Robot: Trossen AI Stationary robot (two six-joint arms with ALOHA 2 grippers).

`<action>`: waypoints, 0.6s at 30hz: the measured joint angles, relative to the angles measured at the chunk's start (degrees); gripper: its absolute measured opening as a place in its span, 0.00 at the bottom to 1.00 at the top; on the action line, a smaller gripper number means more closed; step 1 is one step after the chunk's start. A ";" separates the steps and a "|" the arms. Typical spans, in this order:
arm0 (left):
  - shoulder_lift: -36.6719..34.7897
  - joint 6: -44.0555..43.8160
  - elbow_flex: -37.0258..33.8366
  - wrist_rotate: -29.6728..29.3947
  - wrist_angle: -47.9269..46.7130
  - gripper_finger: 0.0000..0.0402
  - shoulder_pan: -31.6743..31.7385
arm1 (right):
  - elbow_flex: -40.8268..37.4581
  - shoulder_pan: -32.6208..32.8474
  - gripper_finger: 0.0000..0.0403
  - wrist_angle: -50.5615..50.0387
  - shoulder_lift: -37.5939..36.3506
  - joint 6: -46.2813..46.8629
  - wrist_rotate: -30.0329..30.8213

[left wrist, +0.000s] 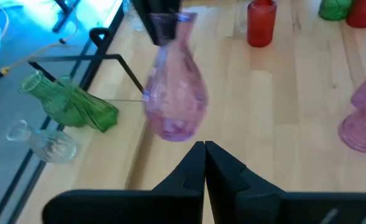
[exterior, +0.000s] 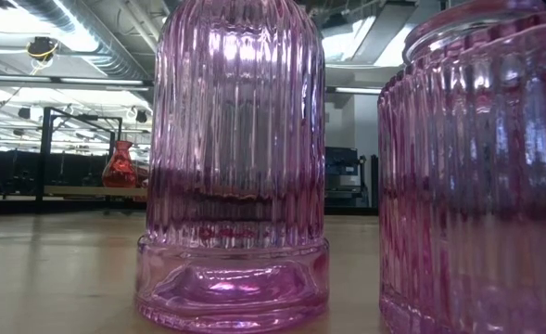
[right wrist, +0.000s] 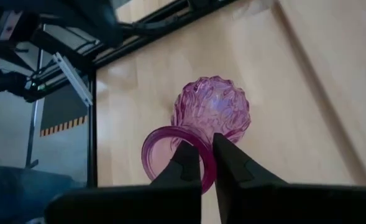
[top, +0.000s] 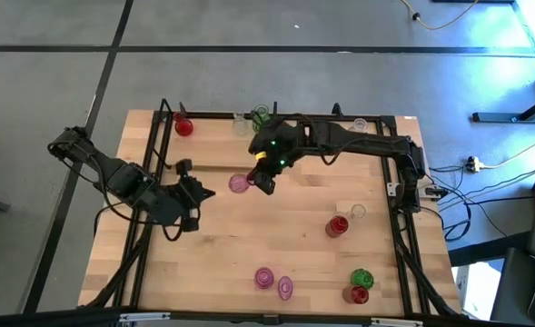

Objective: Sort vases onto shelf
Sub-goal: Put the top purple vase on the shelf

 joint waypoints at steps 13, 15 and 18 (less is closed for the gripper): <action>0.92 10.19 0.02 3.92 9.67 0.42 9.07 | 0.00 0.00 0.00 3.57 0.02 0.75 -1.04; 1.64 11.23 0.02 4.30 11.23 0.46 10.18 | 0.00 0.00 0.00 5.76 0.02 1.63 -2.11; 2.66 13.93 0.02 5.03 13.98 0.49 11.32 | 0.00 -0.01 0.00 7.08 0.02 1.86 -2.52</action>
